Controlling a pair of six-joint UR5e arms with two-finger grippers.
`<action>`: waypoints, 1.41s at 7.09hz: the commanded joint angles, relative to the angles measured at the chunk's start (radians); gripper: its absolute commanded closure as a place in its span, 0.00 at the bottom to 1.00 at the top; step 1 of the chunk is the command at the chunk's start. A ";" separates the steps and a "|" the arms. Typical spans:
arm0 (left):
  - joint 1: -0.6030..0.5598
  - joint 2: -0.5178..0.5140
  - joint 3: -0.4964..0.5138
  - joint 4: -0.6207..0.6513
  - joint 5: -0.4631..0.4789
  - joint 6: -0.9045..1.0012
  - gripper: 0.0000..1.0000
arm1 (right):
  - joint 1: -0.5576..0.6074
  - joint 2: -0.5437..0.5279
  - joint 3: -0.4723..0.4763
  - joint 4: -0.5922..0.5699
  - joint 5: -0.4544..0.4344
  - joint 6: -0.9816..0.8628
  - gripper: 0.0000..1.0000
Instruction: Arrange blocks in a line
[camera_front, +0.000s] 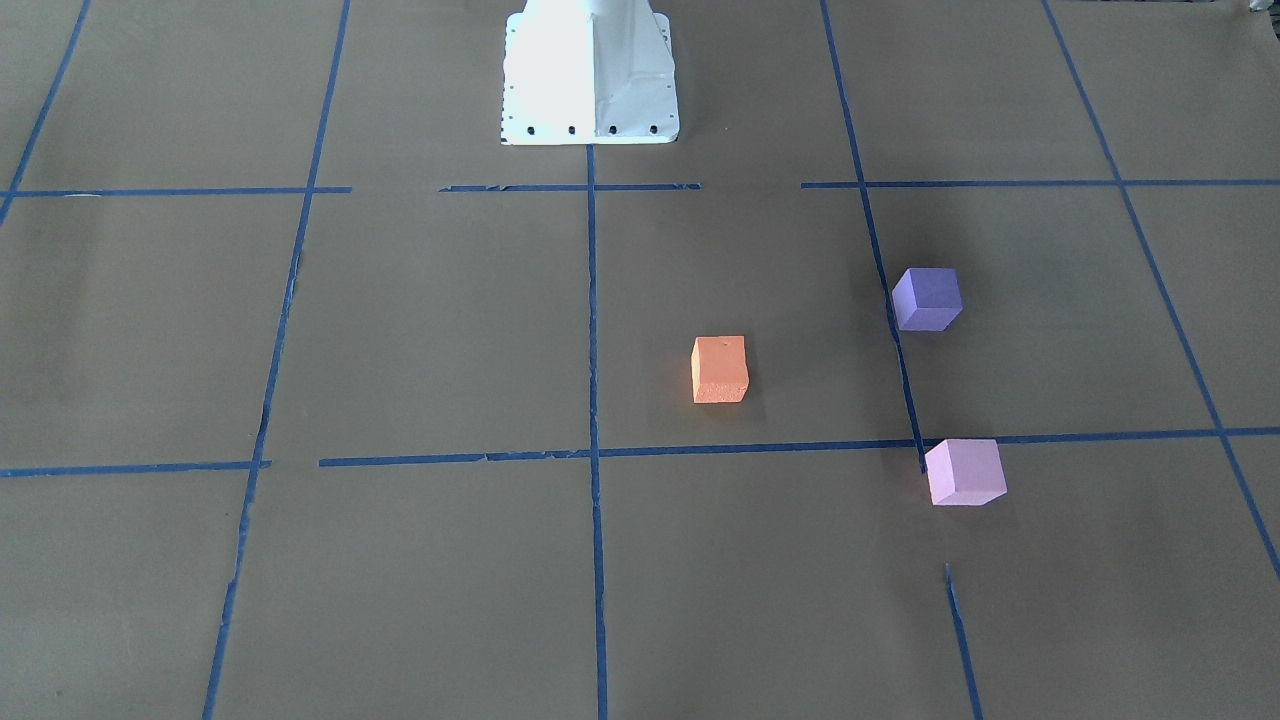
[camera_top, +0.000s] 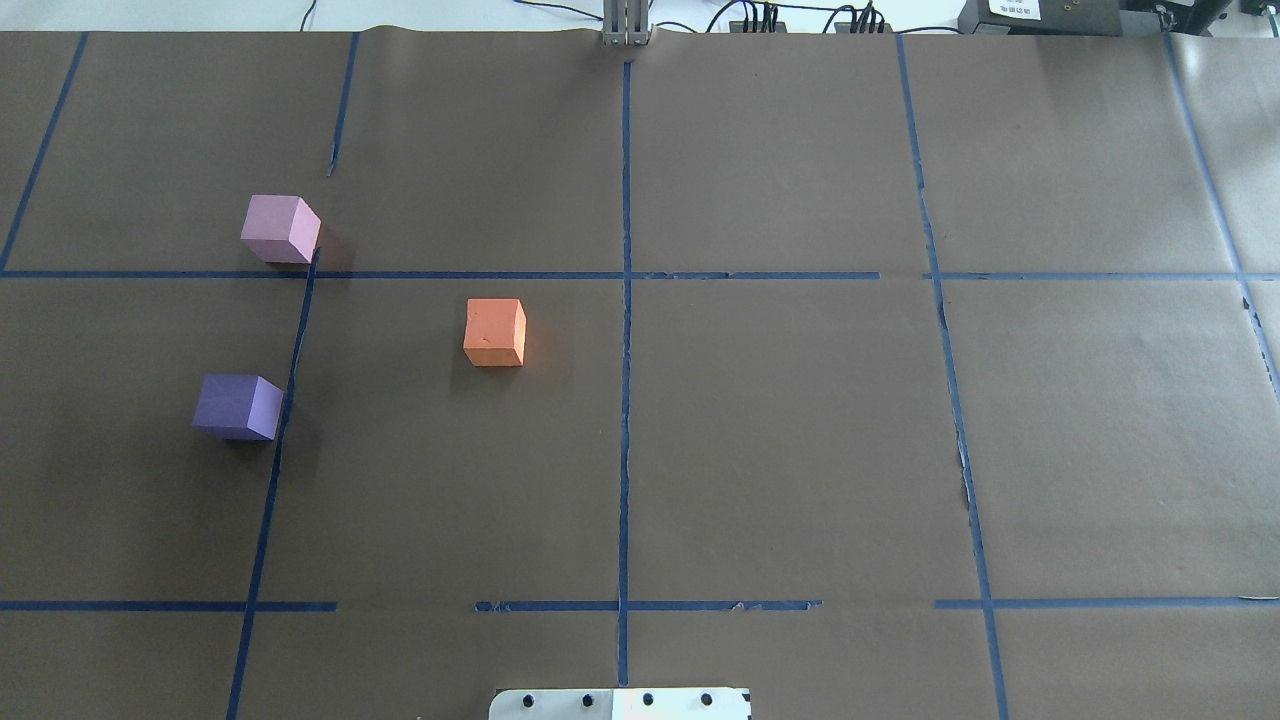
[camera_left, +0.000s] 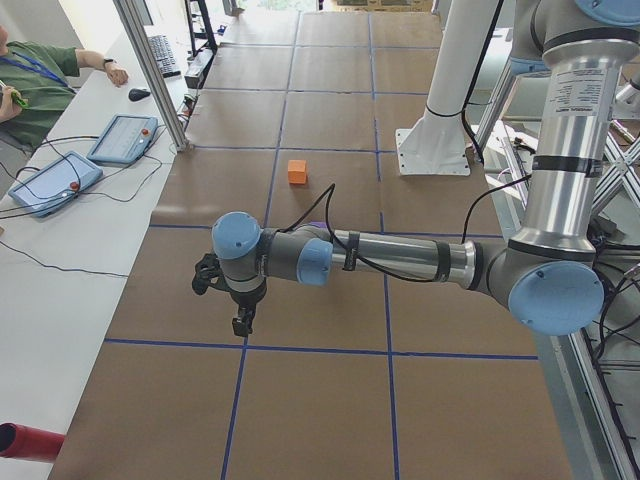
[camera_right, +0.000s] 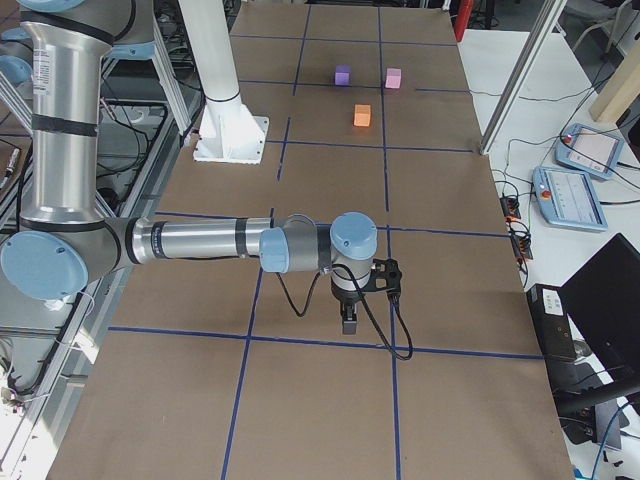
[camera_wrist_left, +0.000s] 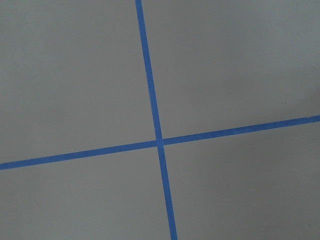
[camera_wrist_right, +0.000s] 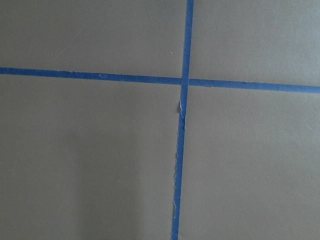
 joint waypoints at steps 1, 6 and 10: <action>0.000 -0.002 -0.006 -0.002 0.000 0.000 0.00 | 0.000 0.000 0.000 0.000 0.000 0.000 0.00; 0.182 -0.127 -0.112 -0.001 0.003 -0.114 0.00 | 0.000 0.000 -0.001 0.000 0.000 0.000 0.00; 0.444 -0.334 -0.144 -0.005 0.011 -0.666 0.00 | 0.000 0.000 -0.001 0.000 0.000 0.000 0.00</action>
